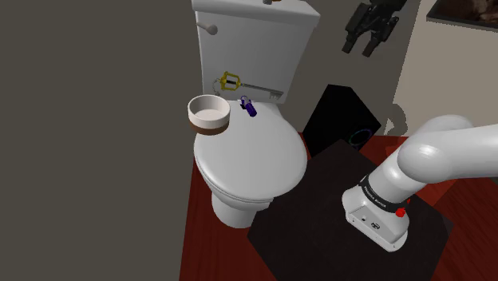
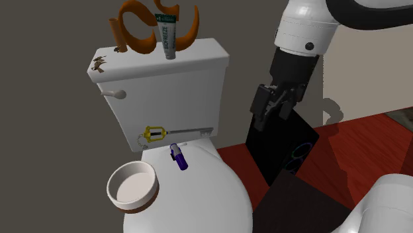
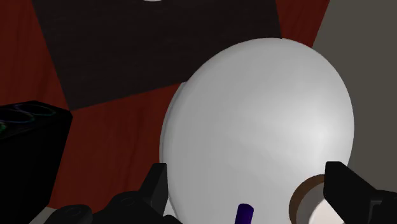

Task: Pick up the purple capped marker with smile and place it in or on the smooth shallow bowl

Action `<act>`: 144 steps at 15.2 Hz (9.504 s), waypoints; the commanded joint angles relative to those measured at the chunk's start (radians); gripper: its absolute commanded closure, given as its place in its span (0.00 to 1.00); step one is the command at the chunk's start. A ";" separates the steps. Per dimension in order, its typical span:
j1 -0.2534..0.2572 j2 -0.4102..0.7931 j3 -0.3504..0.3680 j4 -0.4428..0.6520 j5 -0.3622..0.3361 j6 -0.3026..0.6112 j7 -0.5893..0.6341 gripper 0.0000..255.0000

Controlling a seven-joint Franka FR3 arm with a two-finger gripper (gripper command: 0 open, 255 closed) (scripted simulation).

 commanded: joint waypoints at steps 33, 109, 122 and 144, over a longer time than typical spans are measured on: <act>0.040 1.149 0.058 0.367 0.112 0.721 0.063 0.00; 0.238 1.264 0.134 0.739 0.068 0.509 0.420 1.00; 0.289 1.356 0.151 0.754 0.063 0.597 0.472 1.00; 0.277 1.331 0.147 0.782 0.061 0.542 0.467 0.00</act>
